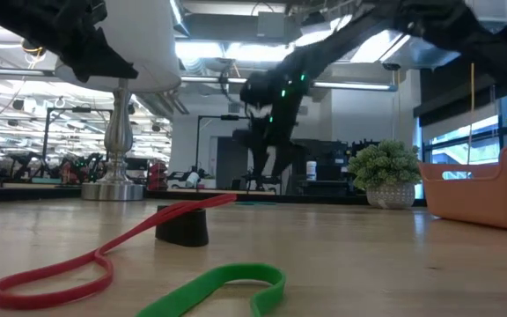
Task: Pick and place rubber bands into bin
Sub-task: Put the blue rubber band into the orange bin
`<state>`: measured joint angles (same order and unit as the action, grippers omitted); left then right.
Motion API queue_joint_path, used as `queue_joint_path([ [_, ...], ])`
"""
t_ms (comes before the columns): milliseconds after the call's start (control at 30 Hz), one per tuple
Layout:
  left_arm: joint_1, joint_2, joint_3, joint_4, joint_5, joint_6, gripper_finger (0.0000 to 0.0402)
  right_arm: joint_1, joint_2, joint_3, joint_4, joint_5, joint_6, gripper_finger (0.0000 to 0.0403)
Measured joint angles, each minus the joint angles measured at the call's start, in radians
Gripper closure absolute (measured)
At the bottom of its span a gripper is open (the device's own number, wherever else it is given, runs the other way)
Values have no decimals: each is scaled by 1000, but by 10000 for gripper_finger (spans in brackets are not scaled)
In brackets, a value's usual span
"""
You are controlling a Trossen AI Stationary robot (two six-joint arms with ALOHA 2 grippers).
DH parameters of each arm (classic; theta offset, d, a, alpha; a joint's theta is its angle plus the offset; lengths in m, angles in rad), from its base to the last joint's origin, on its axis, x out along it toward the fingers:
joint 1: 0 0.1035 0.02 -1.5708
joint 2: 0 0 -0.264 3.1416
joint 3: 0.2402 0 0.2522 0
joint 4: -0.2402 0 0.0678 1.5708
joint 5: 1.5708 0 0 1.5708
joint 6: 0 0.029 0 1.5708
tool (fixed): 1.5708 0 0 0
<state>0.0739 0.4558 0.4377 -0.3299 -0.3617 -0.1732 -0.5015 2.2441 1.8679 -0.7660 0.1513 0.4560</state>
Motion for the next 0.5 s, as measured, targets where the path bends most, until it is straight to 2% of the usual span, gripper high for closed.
queue_joint_path([
  [133, 10, -20, 0, -22, 0, -14, 400, -24, 71, 13, -6, -40, 38, 179],
  [167, 12, -29, 0, -30, 0, -17, 400, -29, 74, 13, -8, -73, 38, 175],
  [267, 20, -45, 0, -47, -5, -27, 400, -33, 68, 19, 17, -87, 48, 171],
  [367, 28, -55, 0, -52, -5, -26, 400, -43, 68, 19, -11, -176, 90, 178],
  [500, 36, -63, 0, -55, 0, -26, 400, -57, 88, 16, -28, -271, 63, 203],
])
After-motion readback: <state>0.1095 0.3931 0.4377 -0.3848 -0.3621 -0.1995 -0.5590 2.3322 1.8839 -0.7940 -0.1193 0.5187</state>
